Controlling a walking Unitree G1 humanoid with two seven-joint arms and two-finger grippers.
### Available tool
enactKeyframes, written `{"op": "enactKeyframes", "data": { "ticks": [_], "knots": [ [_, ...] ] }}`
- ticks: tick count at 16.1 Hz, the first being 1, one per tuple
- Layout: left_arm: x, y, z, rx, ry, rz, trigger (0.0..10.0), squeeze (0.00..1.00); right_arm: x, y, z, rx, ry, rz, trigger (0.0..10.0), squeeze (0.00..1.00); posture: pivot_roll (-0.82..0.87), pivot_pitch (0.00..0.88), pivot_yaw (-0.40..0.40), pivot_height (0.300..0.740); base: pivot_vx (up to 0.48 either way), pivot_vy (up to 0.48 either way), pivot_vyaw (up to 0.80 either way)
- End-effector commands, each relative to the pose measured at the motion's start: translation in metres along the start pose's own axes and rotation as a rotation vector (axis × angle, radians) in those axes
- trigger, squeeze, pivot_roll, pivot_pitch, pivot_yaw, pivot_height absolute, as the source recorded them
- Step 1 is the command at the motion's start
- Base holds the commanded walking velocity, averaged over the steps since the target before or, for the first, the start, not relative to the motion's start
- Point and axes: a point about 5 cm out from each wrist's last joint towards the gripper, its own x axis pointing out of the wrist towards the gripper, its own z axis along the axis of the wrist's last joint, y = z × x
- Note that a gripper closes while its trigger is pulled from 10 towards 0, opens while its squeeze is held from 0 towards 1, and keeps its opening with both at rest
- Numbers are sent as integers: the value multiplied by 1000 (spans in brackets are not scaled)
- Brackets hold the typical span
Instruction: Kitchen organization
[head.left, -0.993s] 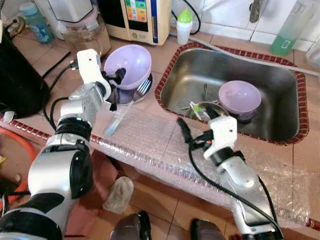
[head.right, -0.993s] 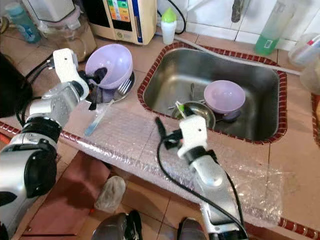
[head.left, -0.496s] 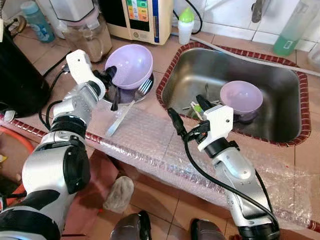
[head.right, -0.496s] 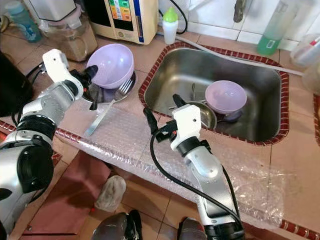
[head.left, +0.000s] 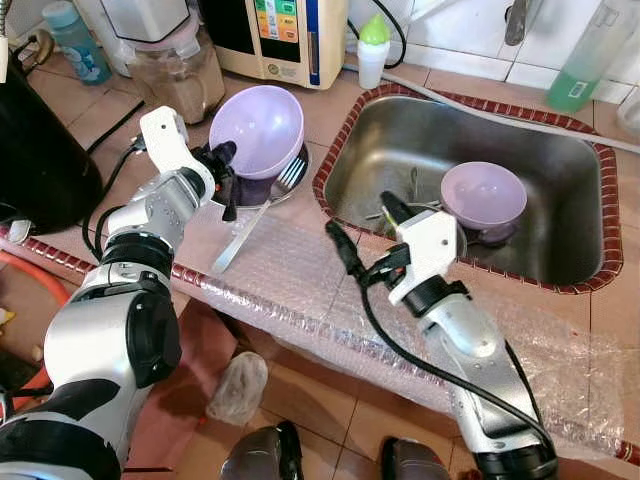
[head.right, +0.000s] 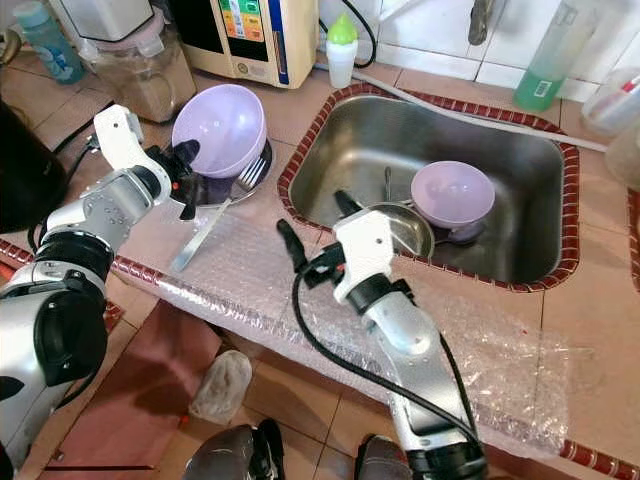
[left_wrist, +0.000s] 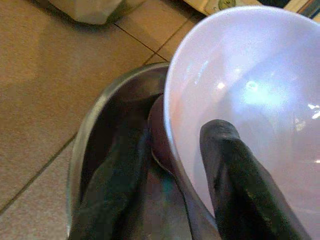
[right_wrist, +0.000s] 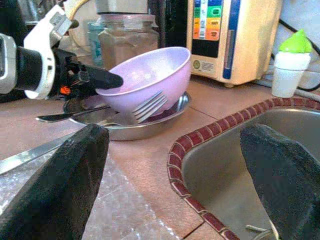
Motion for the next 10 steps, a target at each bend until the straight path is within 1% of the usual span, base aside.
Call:
{"op": "enactKeyframes", "data": {
  "ticks": [1,4,6,9,10],
  "knots": [
    [0,-2,4,15,13,-15,0,0,1,4,-3,-5,14,25,10000,0,-79,147,99,740,0,0,0],
    [0,-2,3,17,27,-26,0,0,1,4,-6,-8,23,25,10000,0,-76,144,104,740,0,0,0],
    [-1,0,4,16,17,-20,0,0,2,3,-7,-10,24,24,10000,0,-74,140,105,740,0,0,0],
    [-2,3,9,48,-26,11,0,0,4,2,-8,-12,24,22,10000,0,-64,129,99,740,0,0,0],
    [-2,3,10,34,-40,1,0,0,6,2,-8,-11,22,24,10000,0,-57,125,92,740,0,0,0]
  ]
}}
